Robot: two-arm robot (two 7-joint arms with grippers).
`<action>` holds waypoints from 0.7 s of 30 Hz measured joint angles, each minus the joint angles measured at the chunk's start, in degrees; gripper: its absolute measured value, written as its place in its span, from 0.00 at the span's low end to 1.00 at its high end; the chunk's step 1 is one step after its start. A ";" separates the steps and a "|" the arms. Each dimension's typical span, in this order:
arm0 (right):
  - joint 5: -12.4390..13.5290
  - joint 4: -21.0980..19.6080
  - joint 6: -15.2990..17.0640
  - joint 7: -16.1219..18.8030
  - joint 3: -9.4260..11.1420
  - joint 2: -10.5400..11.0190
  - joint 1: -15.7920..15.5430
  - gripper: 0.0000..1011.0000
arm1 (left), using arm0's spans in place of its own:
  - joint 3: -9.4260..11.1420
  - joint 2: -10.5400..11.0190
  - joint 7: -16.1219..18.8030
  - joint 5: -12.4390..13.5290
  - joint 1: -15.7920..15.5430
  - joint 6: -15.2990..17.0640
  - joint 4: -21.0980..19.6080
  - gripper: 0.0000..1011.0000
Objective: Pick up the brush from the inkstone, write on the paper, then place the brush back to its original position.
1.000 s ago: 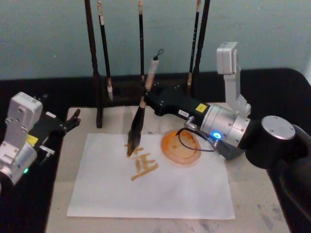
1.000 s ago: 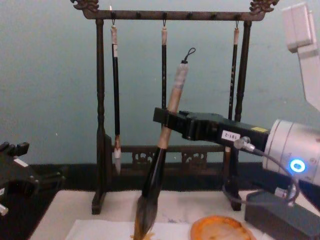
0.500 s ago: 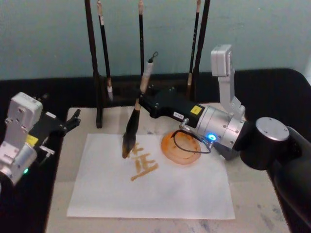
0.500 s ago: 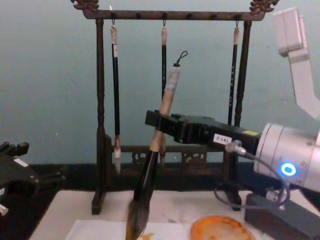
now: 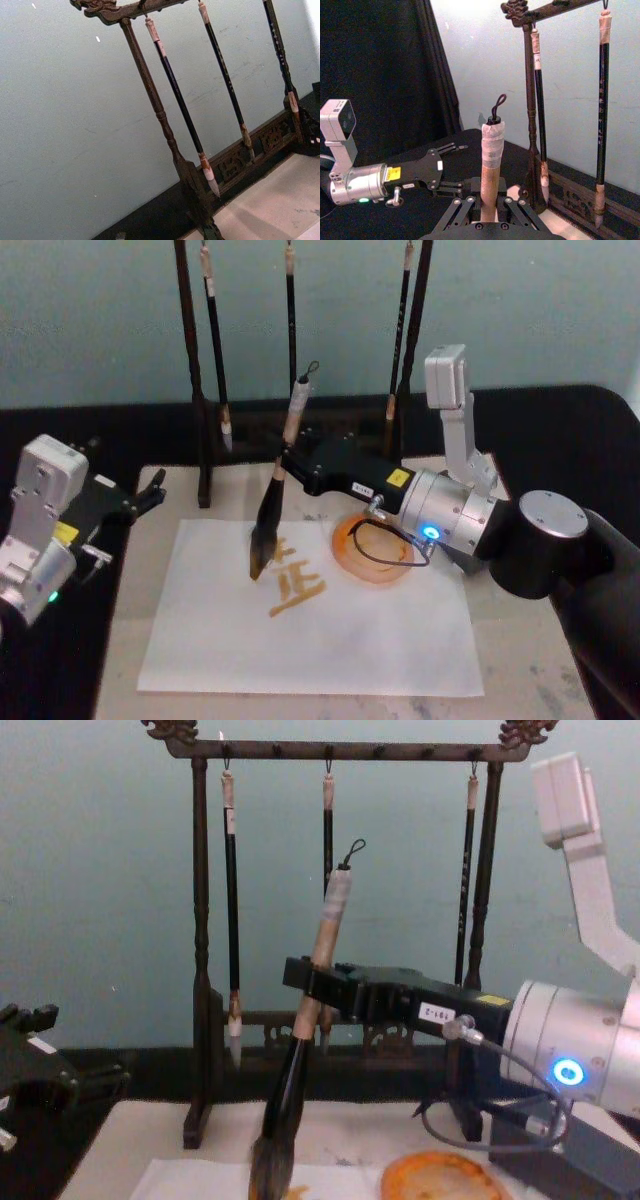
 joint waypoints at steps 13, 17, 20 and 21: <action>-0.65 0.42 -0.02 -0.21 0.01 -0.14 -0.19 0.17 | 0.00 0.00 0.00 0.00 0.00 0.00 0.00 1.00; -0.90 0.53 -0.17 -0.34 0.10 -0.20 -0.23 0.17 | 0.00 0.00 0.00 0.00 0.00 0.00 0.00 1.00; -1.18 0.58 -0.40 -0.58 0.24 -0.25 -0.29 0.17 | 0.00 0.00 0.00 0.00 0.00 0.00 0.00 1.00; -1.18 0.58 -0.40 -0.58 0.24 -0.25 -0.29 0.17 | 0.00 0.00 0.00 0.00 0.00 0.00 0.00 1.00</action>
